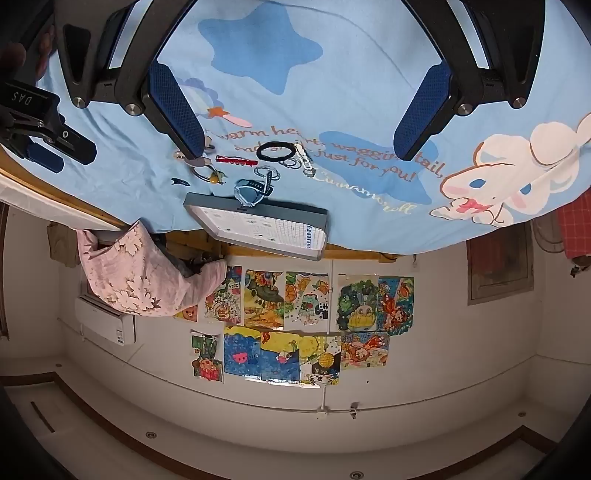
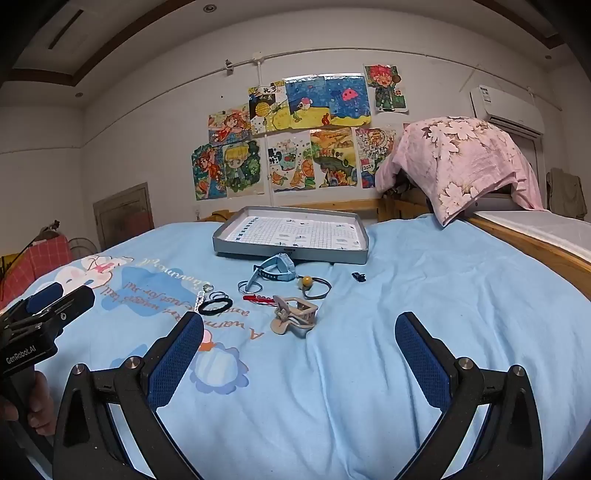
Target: Organize jewelry
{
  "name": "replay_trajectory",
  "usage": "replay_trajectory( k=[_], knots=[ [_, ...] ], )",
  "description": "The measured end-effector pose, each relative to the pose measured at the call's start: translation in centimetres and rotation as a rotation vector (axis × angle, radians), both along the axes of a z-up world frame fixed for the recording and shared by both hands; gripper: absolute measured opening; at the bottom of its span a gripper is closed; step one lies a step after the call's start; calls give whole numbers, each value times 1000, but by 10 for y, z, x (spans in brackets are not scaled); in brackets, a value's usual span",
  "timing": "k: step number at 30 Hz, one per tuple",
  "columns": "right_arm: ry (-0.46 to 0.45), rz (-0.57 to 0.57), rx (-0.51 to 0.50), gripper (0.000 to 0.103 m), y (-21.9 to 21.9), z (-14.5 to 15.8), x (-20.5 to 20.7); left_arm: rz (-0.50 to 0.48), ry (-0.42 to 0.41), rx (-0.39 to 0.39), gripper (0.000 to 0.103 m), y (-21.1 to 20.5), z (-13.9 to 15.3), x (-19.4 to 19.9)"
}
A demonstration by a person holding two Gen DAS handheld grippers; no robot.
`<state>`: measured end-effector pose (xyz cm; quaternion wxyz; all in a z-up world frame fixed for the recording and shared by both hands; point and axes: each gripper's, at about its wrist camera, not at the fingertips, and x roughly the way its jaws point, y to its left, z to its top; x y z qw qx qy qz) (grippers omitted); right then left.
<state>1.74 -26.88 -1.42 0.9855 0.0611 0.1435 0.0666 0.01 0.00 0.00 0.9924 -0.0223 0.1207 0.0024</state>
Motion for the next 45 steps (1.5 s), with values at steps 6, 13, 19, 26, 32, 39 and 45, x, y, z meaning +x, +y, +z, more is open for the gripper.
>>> replay_trajectory(
  k=[6, 13, 19, 26, 32, 39, 45],
  knots=[
    [3, 0, 10, 102, 1, 0, 0, -4, 2, 0, 103, 1, 1, 2],
    [1, 2, 5, 102, 1, 0, -1, 6, -2, 2, 103, 1, 0, 0],
    [4, 3, 5, 102, 0, 1, -1, 11, 1, -2, 103, 5, 1, 2],
    [5, 4, 5, 102, 1, 1, 0, 1, -7, 3, 103, 0, 0, -1],
    [6, 5, 4, 102, 1, 0, 0, 0, -9, 5, 103, -1, 0, -1],
    [7, 7, 4, 102, 1, 0, 0, 2, -8, 3, 103, 0, 0, -1],
    [9, 9, 2, 102, 7, -2, 1, 2, -7, 1, 103, -1, 1, -2]
  ],
)
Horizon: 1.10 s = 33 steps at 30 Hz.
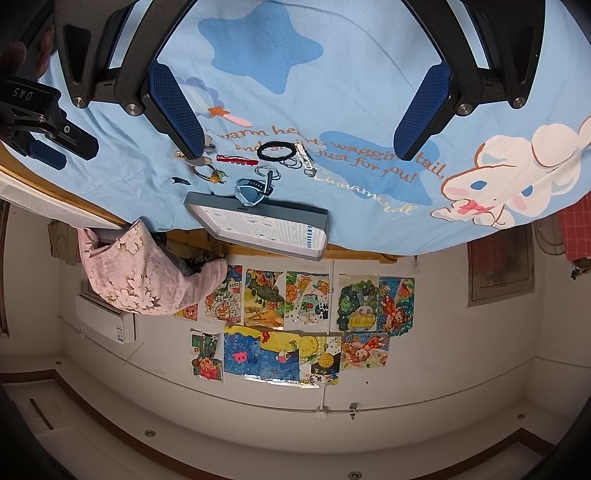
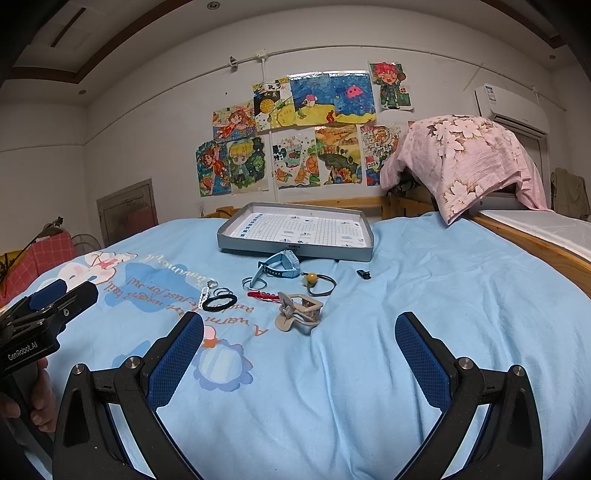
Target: Organize jewelry
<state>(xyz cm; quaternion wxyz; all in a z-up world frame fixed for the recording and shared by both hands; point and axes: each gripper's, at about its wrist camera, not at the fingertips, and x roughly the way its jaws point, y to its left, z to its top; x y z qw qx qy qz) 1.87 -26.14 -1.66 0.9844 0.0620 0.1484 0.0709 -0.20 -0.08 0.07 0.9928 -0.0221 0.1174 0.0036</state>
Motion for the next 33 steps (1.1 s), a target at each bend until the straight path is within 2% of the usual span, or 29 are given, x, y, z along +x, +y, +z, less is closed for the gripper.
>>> replay_trajectory(
  k=[33],
  knots=[
    [3, 1, -1, 102, 0, 0, 0, -2, -1, -2, 103, 2, -1, 1]
  ],
)
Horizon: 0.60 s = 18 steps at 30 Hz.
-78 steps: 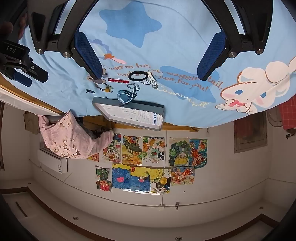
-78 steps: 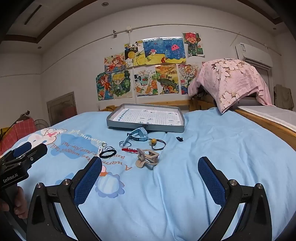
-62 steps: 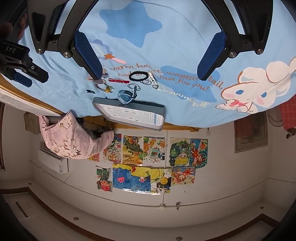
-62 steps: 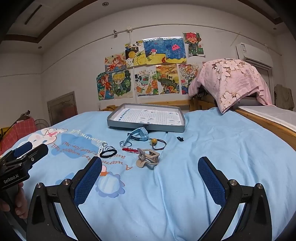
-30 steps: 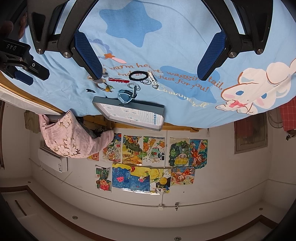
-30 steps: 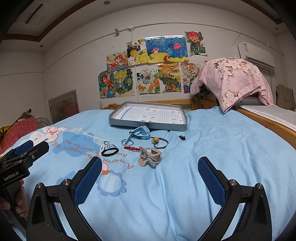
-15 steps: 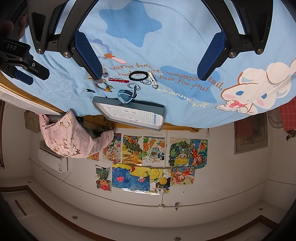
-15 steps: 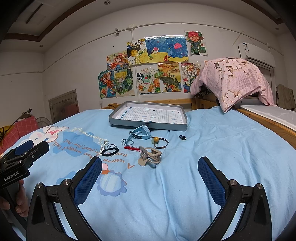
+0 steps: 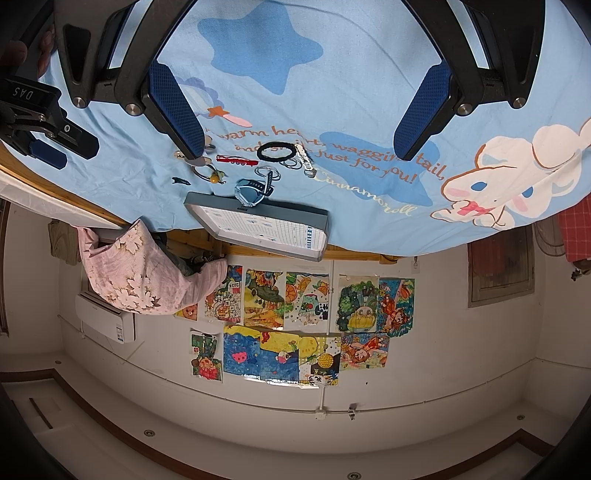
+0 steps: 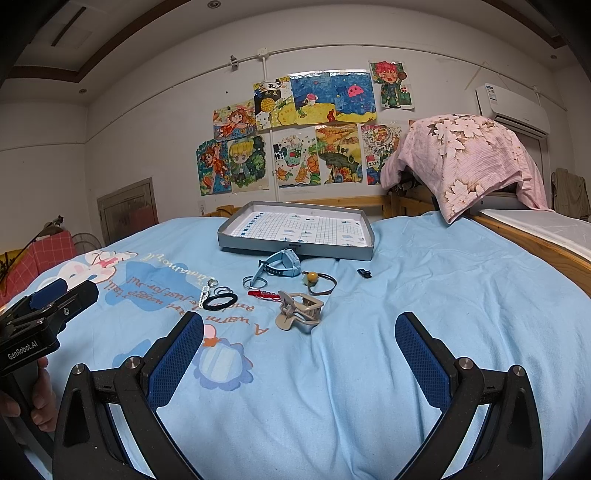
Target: Organize jewelry
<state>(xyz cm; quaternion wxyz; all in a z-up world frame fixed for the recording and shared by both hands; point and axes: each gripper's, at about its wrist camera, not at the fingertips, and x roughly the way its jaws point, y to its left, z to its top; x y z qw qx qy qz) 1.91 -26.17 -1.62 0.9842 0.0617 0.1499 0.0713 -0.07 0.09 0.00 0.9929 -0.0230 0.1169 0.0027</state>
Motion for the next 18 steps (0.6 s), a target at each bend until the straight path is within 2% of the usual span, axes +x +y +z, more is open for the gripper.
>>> replay_trajectory(
  k=[18],
  knots=[
    [2, 4, -4, 102, 5, -4, 0, 1, 3, -2, 103, 1, -2, 3]
  ],
)
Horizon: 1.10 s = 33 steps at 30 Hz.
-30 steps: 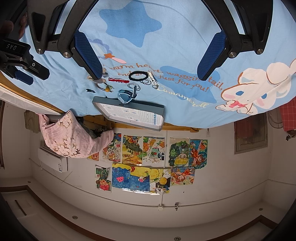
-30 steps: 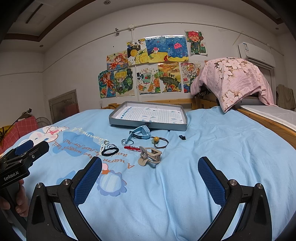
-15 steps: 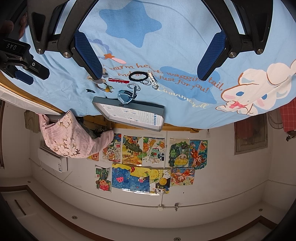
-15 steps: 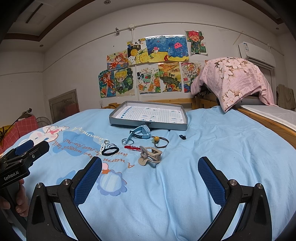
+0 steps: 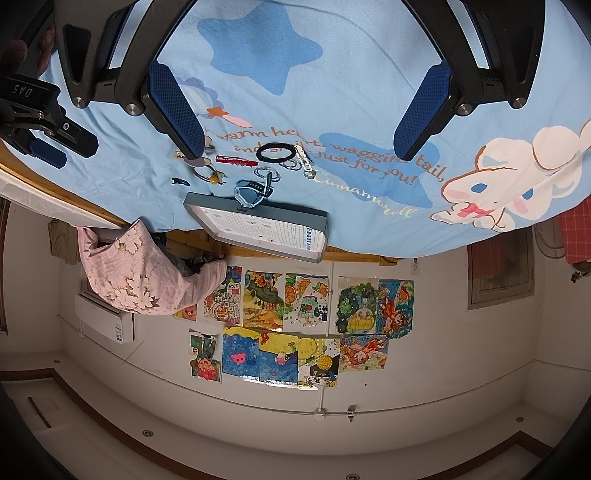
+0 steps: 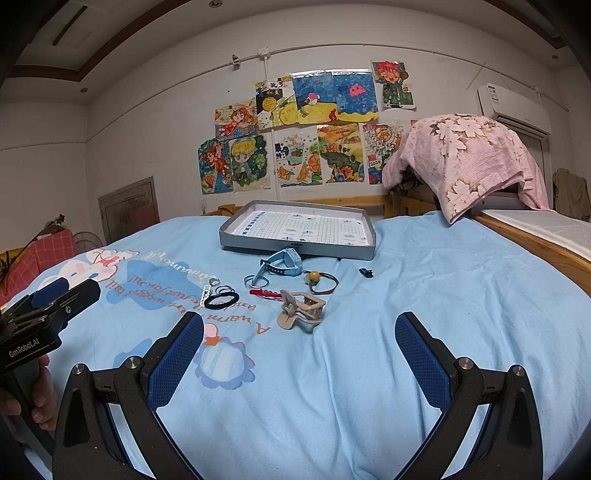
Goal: Organize jewelry
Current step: 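Grasp the beige claw clip with the right tool while the left tool grasps the black hair tie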
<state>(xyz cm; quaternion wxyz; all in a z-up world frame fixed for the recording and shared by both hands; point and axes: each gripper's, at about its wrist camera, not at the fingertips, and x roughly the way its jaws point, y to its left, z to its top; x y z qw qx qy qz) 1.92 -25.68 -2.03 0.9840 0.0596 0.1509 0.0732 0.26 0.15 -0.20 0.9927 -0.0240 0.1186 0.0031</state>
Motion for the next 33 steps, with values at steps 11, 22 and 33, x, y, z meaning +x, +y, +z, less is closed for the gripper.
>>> replay_trajectory(
  k=[11, 22, 33],
  knots=[
    [-42, -14, 51, 102, -13, 14, -2, -48, 80, -52, 103, 6, 2, 27],
    [-85, -5, 17, 102, -24, 53, 91, -57, 180, -115, 103, 10, 0, 104],
    [-2, 78, -34, 102, 2, 25, 157, -37, 249, -111, 103, 3, -17, 167]
  ],
)
